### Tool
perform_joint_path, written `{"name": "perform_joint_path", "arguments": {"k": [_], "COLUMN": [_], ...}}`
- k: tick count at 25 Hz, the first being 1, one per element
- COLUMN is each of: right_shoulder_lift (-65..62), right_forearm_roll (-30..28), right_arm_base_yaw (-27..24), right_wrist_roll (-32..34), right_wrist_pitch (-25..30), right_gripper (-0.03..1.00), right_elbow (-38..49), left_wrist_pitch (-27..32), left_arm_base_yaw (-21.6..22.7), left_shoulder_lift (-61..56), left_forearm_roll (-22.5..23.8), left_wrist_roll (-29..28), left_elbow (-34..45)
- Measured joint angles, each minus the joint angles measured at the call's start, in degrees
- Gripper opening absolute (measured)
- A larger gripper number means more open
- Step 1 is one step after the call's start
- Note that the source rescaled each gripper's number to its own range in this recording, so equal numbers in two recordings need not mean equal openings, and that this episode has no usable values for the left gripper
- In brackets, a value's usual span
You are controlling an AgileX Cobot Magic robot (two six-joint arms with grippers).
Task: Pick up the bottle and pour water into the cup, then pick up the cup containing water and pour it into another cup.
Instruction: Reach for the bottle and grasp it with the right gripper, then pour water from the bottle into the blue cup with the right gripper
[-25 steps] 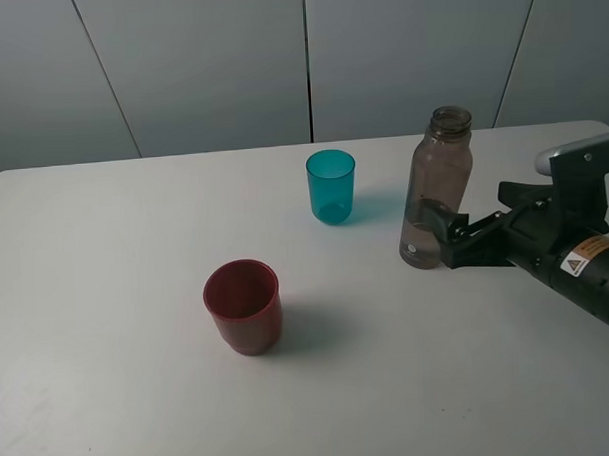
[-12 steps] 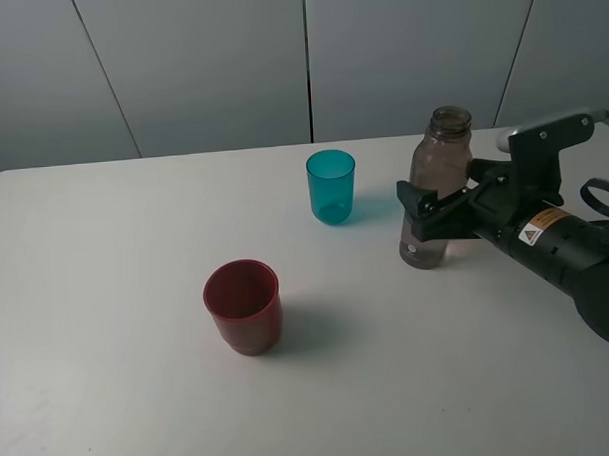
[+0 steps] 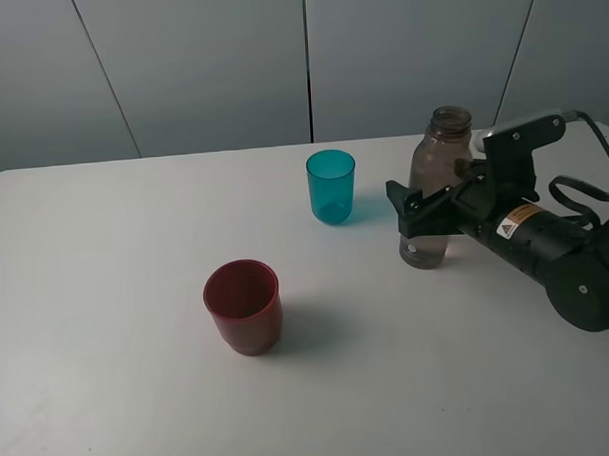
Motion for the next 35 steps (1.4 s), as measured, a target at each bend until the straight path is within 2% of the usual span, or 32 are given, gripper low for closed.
{"name": "perform_joint_path", "arguments": {"k": [8, 9, 10, 11, 12, 13, 35], "right_shoulder_lift": [0.74, 0.74, 0.74, 0.74, 0.74, 0.74, 0.5], "right_forearm_roll": [-0.67, -0.67, -0.67, -0.67, -0.56, -0.56, -1.16], "right_arm_base_yaw": [0.0, 0.0, 0.0, 0.0, 0.0, 0.0, 0.0], "right_wrist_roll": [-0.04, -0.18, -0.27, -0.27, -0.46, -0.7, -2.19], "right_wrist_pitch": [0.0, 0.0, 0.0, 0.0, 0.0, 0.0, 0.22], "right_gripper": [0.98, 0.83, 0.58, 0.16, 0.02, 0.0, 0.0], "right_elbow": [-0.71, -0.84, -1.07, -1.21, -1.3, -1.3, -1.3], "left_wrist_pitch": [0.0, 0.0, 0.0, 0.0, 0.0, 0.0, 0.0], "left_arm_base_yaw": [0.0, 0.0, 0.0, 0.0, 0.0, 0.0, 0.0], "left_shoulder_lift": [0.0, 0.0, 0.0, 0.0, 0.0, 0.0, 0.0], "left_forearm_roll": [0.0, 0.0, 0.0, 0.0, 0.0, 0.0, 0.0], "left_wrist_roll": [0.0, 0.0, 0.0, 0.0, 0.0, 0.0, -0.12], "left_elbow": [0.0, 0.0, 0.0, 0.0, 0.0, 0.0, 0.0]}}
